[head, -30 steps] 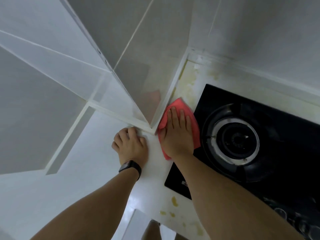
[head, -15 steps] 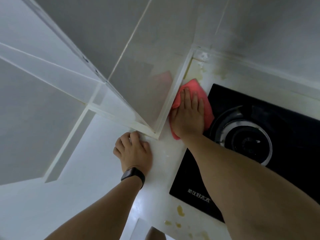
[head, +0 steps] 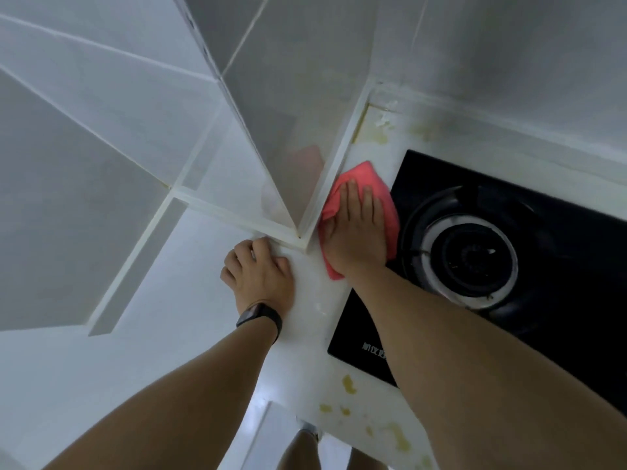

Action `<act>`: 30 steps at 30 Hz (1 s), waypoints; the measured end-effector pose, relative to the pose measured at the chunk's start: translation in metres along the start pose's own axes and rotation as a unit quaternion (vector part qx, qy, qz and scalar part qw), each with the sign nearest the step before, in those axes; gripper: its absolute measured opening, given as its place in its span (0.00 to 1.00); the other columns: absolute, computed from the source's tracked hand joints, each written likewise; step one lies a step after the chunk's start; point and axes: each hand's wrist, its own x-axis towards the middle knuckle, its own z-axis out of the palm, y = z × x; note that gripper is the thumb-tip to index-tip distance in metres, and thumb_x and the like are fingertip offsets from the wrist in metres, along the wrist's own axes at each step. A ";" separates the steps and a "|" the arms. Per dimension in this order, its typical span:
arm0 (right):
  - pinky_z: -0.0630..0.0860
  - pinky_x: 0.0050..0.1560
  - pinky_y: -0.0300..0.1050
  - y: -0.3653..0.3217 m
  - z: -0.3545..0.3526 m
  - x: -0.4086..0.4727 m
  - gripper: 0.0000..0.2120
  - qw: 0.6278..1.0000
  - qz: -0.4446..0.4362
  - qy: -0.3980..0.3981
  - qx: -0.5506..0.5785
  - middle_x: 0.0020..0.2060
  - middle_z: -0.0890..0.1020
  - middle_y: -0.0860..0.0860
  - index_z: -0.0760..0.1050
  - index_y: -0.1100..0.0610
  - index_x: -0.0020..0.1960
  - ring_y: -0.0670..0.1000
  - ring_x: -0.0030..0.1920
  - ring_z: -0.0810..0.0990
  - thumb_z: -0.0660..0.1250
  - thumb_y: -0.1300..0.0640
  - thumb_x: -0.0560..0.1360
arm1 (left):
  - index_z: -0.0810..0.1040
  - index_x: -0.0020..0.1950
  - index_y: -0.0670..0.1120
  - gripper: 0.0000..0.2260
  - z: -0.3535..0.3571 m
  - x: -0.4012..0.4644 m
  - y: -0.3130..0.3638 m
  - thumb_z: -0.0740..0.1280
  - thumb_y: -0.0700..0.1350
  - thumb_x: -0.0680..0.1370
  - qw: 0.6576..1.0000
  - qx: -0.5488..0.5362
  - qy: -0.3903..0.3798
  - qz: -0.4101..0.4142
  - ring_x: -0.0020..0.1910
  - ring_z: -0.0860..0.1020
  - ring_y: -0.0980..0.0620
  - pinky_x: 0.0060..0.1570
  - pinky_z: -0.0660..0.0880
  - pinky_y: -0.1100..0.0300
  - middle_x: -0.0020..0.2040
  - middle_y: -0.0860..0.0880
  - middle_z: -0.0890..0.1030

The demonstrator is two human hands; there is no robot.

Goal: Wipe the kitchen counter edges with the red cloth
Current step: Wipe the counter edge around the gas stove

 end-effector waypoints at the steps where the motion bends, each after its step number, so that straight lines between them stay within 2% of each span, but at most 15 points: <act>1: 0.41 0.82 0.57 -0.001 0.000 -0.006 0.35 1.000 -0.005 -0.019 0.002 0.84 0.49 0.57 0.44 0.59 0.84 0.60 0.83 0.46 0.34 0.44 0.81 | 0.70 0.59 0.49 0.10 -0.001 -0.001 0.000 0.58 0.48 0.78 1.000 0.001 -0.002 0.001 0.63 0.64 0.41 0.65 0.62 0.43 0.60 0.46 0.69; 5: 0.34 0.81 0.56 0.001 -0.006 -0.010 0.32 0.997 0.006 -0.066 0.026 0.84 0.42 0.54 0.38 0.56 0.84 0.56 0.83 0.39 0.41 0.45 0.84 | 0.70 0.59 0.49 0.11 -0.005 -0.004 0.002 0.58 0.48 0.78 1.000 0.007 -0.006 0.001 0.62 0.65 0.41 0.64 0.63 0.43 0.60 0.46 0.70; 11: 0.35 0.81 0.59 0.002 -0.008 0.003 0.33 0.995 0.010 -0.092 0.033 0.83 0.38 0.52 0.35 0.56 0.83 0.57 0.83 0.35 0.41 0.45 0.84 | 0.69 0.58 0.49 0.10 -0.003 -0.002 0.002 0.59 0.47 0.78 1.000 0.002 -0.002 -0.005 0.62 0.65 0.40 0.65 0.63 0.42 0.60 0.46 0.70; 18: 0.31 0.80 0.55 0.016 -0.029 0.036 0.32 0.993 -0.002 -0.122 0.001 0.83 0.35 0.51 0.33 0.56 0.83 0.55 0.82 0.33 0.43 0.46 0.85 | 0.69 0.58 0.48 0.09 -0.001 -0.003 0.003 0.61 0.45 0.77 1.000 0.011 0.006 -0.006 0.62 0.65 0.40 0.64 0.63 0.41 0.59 0.45 0.70; 26: 0.34 0.80 0.59 0.030 -0.039 0.080 0.33 0.987 0.006 -0.159 -0.014 0.82 0.31 0.50 0.30 0.55 0.82 0.56 0.81 0.30 0.40 0.45 0.84 | 0.69 0.57 0.49 0.09 -0.003 -0.003 0.005 0.58 0.45 0.77 1.000 0.011 -0.013 -0.021 0.62 0.64 0.40 0.66 0.62 0.42 0.59 0.46 0.69; 30: 0.36 0.81 0.60 0.038 -0.042 0.095 0.33 0.990 -0.007 -0.139 -0.028 0.82 0.32 0.52 0.31 0.57 0.83 0.57 0.82 0.32 0.40 0.45 0.84 | 0.70 0.56 0.50 0.09 -0.002 -0.003 0.006 0.58 0.45 0.77 1.000 0.011 -0.007 -0.025 0.62 0.63 0.41 0.66 0.61 0.42 0.59 0.47 0.68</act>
